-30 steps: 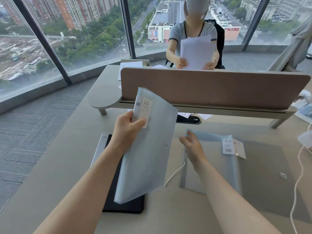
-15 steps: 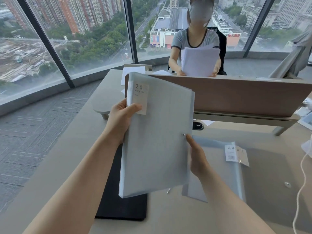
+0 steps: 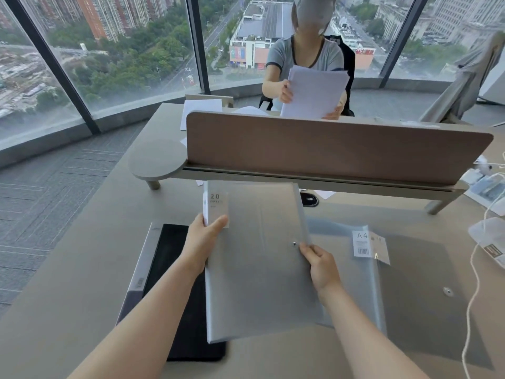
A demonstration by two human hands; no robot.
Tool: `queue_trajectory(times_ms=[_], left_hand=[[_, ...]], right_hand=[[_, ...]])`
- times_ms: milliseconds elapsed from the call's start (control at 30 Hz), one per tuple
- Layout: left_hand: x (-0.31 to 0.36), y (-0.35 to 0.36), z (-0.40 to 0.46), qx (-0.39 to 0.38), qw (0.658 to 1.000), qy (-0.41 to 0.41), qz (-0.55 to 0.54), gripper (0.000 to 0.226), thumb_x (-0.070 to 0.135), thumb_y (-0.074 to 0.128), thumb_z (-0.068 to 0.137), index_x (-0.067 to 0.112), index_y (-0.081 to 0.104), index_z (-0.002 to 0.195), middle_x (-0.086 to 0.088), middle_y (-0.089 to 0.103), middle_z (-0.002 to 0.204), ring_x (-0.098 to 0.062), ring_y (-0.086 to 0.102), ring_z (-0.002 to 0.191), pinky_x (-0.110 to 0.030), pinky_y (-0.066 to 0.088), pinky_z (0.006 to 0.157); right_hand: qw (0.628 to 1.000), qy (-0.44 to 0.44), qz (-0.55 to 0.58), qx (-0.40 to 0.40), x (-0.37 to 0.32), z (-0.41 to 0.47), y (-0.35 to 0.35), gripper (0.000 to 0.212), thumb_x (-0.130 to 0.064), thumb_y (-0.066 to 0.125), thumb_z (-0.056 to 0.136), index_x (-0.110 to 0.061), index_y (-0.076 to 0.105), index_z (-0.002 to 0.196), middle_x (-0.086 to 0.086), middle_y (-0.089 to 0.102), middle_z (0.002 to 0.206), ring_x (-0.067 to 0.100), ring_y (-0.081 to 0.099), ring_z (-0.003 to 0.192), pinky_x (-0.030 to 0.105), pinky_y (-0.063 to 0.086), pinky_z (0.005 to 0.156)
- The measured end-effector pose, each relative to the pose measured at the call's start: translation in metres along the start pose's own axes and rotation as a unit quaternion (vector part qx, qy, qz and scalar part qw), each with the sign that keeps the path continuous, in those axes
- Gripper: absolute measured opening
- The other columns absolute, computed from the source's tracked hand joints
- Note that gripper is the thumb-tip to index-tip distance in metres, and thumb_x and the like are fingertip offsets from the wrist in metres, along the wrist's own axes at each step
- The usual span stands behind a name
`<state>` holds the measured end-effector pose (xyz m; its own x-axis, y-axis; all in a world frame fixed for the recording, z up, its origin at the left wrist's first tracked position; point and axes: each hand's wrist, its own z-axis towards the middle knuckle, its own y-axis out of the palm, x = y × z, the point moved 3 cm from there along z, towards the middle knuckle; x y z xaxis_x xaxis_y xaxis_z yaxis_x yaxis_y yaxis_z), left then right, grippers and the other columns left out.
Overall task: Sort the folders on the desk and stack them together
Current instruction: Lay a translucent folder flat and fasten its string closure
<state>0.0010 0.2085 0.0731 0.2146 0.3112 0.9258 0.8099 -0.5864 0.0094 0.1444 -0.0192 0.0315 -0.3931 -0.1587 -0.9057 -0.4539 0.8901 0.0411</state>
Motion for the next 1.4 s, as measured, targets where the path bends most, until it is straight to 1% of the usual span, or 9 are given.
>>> queue_trajectory(times_ms=[200,433,700,800,967,1067,1167,1267,1400], left_hand=[[-0.058,0.004,-0.005,0.027,0.998,-0.039,0.046,0.028,0.022,0.074,0.084,0.021,0.060,0.108,-0.004,0.071,0.103,-0.022,0.072,0.090,-0.043,0.060,0.080],[-0.098,-0.004,-0.002,0.046,0.994,-0.071,0.069,0.026,0.018,0.072,0.086,0.020,0.065,0.111,-0.005,0.073,0.102,-0.025,0.072,0.092,-0.044,0.059,0.084],[-0.122,-0.003,-0.005,0.050,0.983,-0.062,0.164,0.020,0.031,0.070,0.087,0.035,0.062,0.105,0.006,0.070,0.103,-0.018,0.068,0.095,-0.036,0.055,0.081],[-0.128,-0.002,-0.005,0.062,0.966,-0.055,0.245,0.057,0.032,0.070,0.086,0.026,0.048,0.138,0.002,0.062,0.122,-0.020,0.062,0.101,-0.037,0.052,0.081],[-0.127,0.009,-0.009,0.080,0.912,-0.005,0.401,0.069,0.023,0.068,0.083,0.023,0.039,0.145,-0.006,0.046,0.130,-0.029,0.052,0.108,-0.040,0.051,0.079],[-0.126,0.018,-0.015,0.075,0.864,0.056,0.495,0.069,0.009,0.065,0.077,0.020,0.045,0.142,-0.009,0.045,0.140,-0.035,0.044,0.119,-0.042,0.044,0.090],[-0.129,0.035,-0.020,-0.002,0.806,0.172,0.566,0.066,0.011,0.074,0.070,0.020,0.058,0.134,-0.012,0.050,0.145,-0.040,0.046,0.131,-0.049,0.041,0.101],[-0.135,0.061,-0.029,-0.187,0.738,0.185,0.621,0.065,0.033,0.065,0.086,0.027,0.044,0.147,-0.005,0.024,0.164,-0.030,0.015,0.152,-0.043,0.014,0.120],[-0.150,0.075,-0.032,-0.272,0.662,0.170,0.677,0.074,0.047,0.060,0.091,0.030,0.027,0.154,-0.001,0.003,0.169,-0.027,-0.003,0.155,-0.045,-0.001,0.124]], right_hand=[[0.994,0.006,-0.092,0.049,0.038,0.006,-0.013,0.058,-0.042,0.062,0.081,0.015,0.058,0.083,0.007,0.049,0.071,0.015,0.043,0.068,0.033,0.029,0.064],[0.963,0.045,-0.265,0.013,0.064,0.013,-0.023,0.042,-0.036,0.062,0.088,-0.016,0.042,0.057,0.001,0.041,0.057,0.016,0.039,0.057,0.033,0.024,0.056],[0.890,0.094,-0.444,-0.042,0.075,0.015,-0.032,0.048,-0.031,0.061,0.088,-0.016,0.032,0.054,-0.002,0.036,0.051,0.016,0.037,0.052,0.034,0.022,0.053],[0.877,0.110,-0.465,-0.051,0.078,0.015,-0.034,0.043,-0.027,0.062,0.084,-0.017,0.032,0.055,0.001,0.035,0.054,0.021,0.036,0.057,0.033,0.023,0.053],[0.849,0.143,-0.506,-0.060,0.082,0.016,-0.037,0.020,-0.028,0.063,0.078,-0.019,0.052,0.064,0.010,0.061,0.068,0.024,0.053,0.064,0.028,0.037,0.058],[0.783,0.165,-0.594,-0.080,0.072,0.016,-0.038,0.020,-0.030,0.061,0.080,-0.018,0.055,0.065,0.005,0.057,0.069,0.026,0.055,0.073,0.027,0.036,0.058],[0.738,0.180,-0.645,-0.080,0.064,0.021,-0.038,0.024,-0.031,0.059,0.080,-0.015,0.070,0.095,0.007,0.068,0.095,0.028,0.066,0.095,0.026,0.043,0.071],[0.769,0.217,-0.593,-0.094,0.056,0.025,-0.034,0.020,-0.032,0.061,0.075,-0.016,0.067,0.085,0.008,0.065,0.074,0.026,0.063,0.065,0.024,0.043,0.059],[0.849,0.269,-0.453,-0.038,0.055,0.031,-0.031,0.016,-0.021,0.057,0.077,-0.014,0.057,0.063,0.005,0.047,0.055,0.019,0.040,0.039,0.021,0.039,0.047]])
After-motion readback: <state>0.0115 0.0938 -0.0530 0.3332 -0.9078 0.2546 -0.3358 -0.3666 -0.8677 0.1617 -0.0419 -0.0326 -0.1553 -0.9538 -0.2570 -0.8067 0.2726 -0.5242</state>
